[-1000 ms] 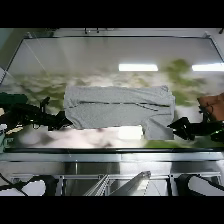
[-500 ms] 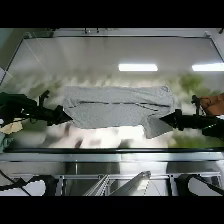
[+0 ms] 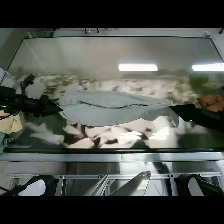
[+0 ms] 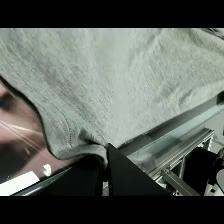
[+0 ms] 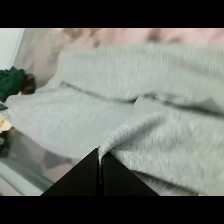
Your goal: Fold the shirts.
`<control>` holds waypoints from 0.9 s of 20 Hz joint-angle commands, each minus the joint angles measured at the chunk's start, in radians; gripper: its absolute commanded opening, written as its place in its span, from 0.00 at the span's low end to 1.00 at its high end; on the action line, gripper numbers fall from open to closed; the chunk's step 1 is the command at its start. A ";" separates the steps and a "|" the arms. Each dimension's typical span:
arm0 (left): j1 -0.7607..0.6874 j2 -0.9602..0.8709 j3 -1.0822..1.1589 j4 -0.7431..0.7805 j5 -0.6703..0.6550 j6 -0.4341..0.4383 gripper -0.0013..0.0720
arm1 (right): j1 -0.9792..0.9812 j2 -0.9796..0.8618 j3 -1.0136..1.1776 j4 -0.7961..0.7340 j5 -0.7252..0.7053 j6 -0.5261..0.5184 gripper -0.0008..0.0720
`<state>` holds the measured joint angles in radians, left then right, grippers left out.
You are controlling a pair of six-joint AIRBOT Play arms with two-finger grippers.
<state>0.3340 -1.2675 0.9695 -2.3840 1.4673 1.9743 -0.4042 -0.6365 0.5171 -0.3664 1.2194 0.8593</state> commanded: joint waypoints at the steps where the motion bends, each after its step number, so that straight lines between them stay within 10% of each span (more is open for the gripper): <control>1: 0.073 0.039 0.006 0.002 0.064 -0.013 0.05 | 0.001 0.171 0.000 -0.091 -0.045 0.070 0.04; 18: 0.025 -0.265 0.063 0.006 -0.032 0.052 0.05 | 0.119 -0.302 0.001 -0.146 -0.494 -0.130 0.04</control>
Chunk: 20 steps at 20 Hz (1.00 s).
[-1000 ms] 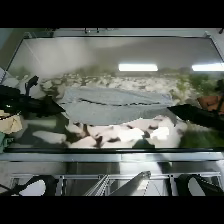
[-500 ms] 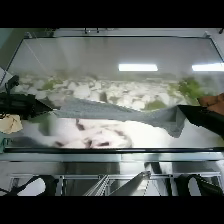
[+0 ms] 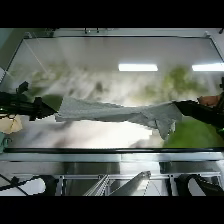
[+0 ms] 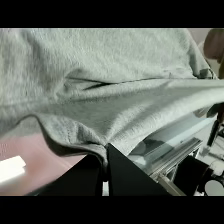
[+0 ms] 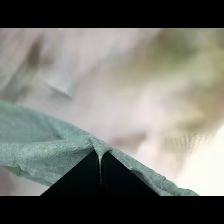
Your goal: Fold the shirts.
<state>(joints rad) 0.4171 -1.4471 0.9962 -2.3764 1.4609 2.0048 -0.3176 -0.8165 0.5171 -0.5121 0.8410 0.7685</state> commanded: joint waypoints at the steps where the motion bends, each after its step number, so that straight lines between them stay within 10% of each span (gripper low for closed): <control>1: -0.084 -0.117 0.073 -0.002 -0.025 0.021 0.05 | 0.033 -0.155 0.000 0.000 -0.118 -0.039 0.04; 20: -0.132 -0.380 0.500 0.133 -0.056 -0.147 0.04 | 0.031 -0.257 0.000 -0.035 -0.209 -0.036 0.04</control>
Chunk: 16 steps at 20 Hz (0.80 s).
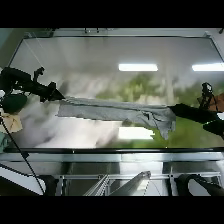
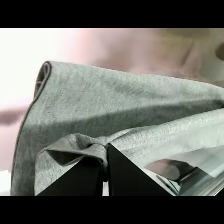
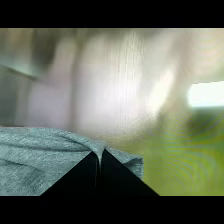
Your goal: Fold the shirts.
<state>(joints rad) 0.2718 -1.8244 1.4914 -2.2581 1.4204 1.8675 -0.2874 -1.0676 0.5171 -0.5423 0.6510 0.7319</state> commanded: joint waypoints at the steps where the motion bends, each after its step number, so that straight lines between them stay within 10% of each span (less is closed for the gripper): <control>1: 0.011 -0.003 0.005 0.014 -0.016 -0.010 0.04 | 0.000 -0.014 0.000 -0.004 -0.018 0.000 0.04; 11: -0.057 -0.003 -0.044 0.014 -0.090 0.019 0.05 | 0.051 -0.103 0.001 -0.004 -0.006 0.000 0.06; 13: -0.057 -0.002 -0.010 0.014 -0.046 0.016 0.63 | 0.050 -0.092 0.002 -0.004 0.013 0.001 0.55; 14: -0.050 -0.002 0.018 0.014 -0.008 0.011 0.88 | 0.049 -0.077 0.006 -0.005 0.020 0.001 0.63; 16: -0.037 -0.002 0.093 0.014 0.075 -0.007 0.93 | 0.012 -0.026 0.028 -0.010 0.048 0.029 0.77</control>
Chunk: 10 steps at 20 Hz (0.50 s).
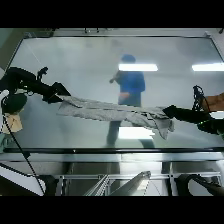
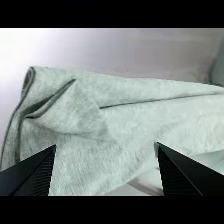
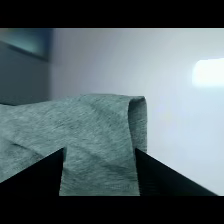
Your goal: Fold the shirts.
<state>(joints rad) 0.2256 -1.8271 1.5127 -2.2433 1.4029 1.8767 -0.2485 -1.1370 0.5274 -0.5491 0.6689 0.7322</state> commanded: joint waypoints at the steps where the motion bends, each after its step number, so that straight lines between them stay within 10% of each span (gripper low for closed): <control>1: 0.015 0.002 0.111 -0.001 0.131 -0.029 0.93 | -0.066 0.071 0.037 -0.031 0.059 0.089 0.78; 5: -0.002 0.042 0.195 -0.006 0.187 -0.068 0.87 | -0.323 0.092 0.070 -0.156 0.331 0.459 0.96; 8: -0.072 0.047 0.195 -0.008 0.174 -0.071 0.43 | -0.402 0.062 0.009 -0.156 0.446 0.507 0.96; 9: -0.105 0.039 0.195 -0.008 0.181 -0.071 0.10 | -0.402 0.058 -0.020 -0.155 0.433 0.520 0.95; 10: -0.142 0.029 0.195 -0.009 0.188 -0.069 0.04 | -0.399 0.052 -0.051 -0.155 0.417 0.526 0.95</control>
<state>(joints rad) 0.1539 -1.7897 1.6974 -2.2494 1.5700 1.8137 -0.6037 -1.0729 0.5323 -0.6891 1.0214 1.1709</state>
